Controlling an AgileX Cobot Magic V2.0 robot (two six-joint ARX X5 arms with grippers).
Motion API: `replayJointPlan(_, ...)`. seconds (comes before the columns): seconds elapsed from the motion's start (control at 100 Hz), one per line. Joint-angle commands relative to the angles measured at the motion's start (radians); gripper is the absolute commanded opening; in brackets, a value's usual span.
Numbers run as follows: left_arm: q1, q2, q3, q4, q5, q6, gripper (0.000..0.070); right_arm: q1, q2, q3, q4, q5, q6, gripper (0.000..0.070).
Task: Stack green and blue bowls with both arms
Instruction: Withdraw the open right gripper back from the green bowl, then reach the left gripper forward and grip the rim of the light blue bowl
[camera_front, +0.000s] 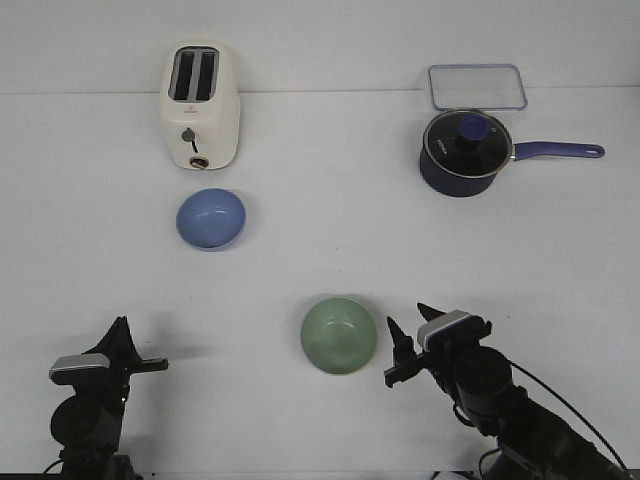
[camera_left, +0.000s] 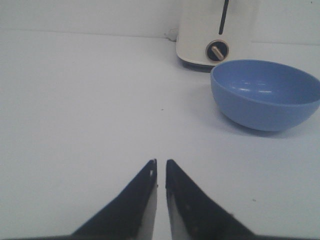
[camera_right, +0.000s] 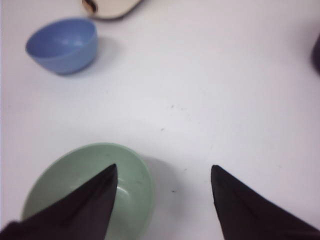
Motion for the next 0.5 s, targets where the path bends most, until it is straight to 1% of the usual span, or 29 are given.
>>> replayJointPlan(0.0, 0.002, -0.002, -0.020, 0.029, -0.002, 0.000, 0.0014, 0.039, -0.046, -0.045, 0.032, 0.037, 0.005, 0.0387)
replayJointPlan(0.06, 0.002, -0.002, -0.020, 0.038, -0.001, -0.020, 0.0014, 0.063, -0.084, -0.087, 0.056, 0.067, 0.001, 0.0387)
replayJointPlan(0.16, 0.002, -0.002, -0.020, 0.032, -0.001, -0.143, 0.0014, 0.085, -0.127, -0.125, 0.060, 0.106, 0.002, 0.0387)
replayJointPlan(0.2, 0.002, -0.002, -0.020, 0.030, -0.001, -0.198, 0.0014, 0.088, -0.135, -0.130, 0.058, 0.108, 0.000, 0.0387)
replayJointPlan(0.25, 0.002, -0.002, -0.020, 0.033, -0.001, -0.246, 0.0014, 0.088, -0.138, -0.134, 0.059, 0.107, -0.008, 0.0387)
replayJointPlan(0.28, 0.002, -0.002, -0.020, 0.036, -0.001, -0.261, 0.0014, 0.088, -0.140, -0.134, 0.059, 0.108, -0.010, 0.0387)
replayJointPlan(0.36, 0.002, -0.002, -0.020, 0.044, -0.001, -0.269, 0.0013, 0.088, -0.141, -0.134, 0.061, 0.107, -0.010, 0.0387)
replayJointPlan(0.41, 0.002, -0.002, -0.020, 0.058, 0.002, -0.307, 0.0010, 0.088, -0.141, -0.134, 0.066, 0.107, -0.010, 0.0387)
replayJointPlan(0.44, 0.002, -0.002, -0.013, 0.065, 0.022, -0.334, 0.0010, 0.088, -0.141, -0.134, 0.067, 0.107, -0.010, 0.0387)
replayJointPlan(0.49, 0.002, 0.000, 0.013, 0.064, 0.057, -0.356, 0.0011, 0.088, -0.141, -0.134, 0.067, 0.108, -0.010, 0.0387)
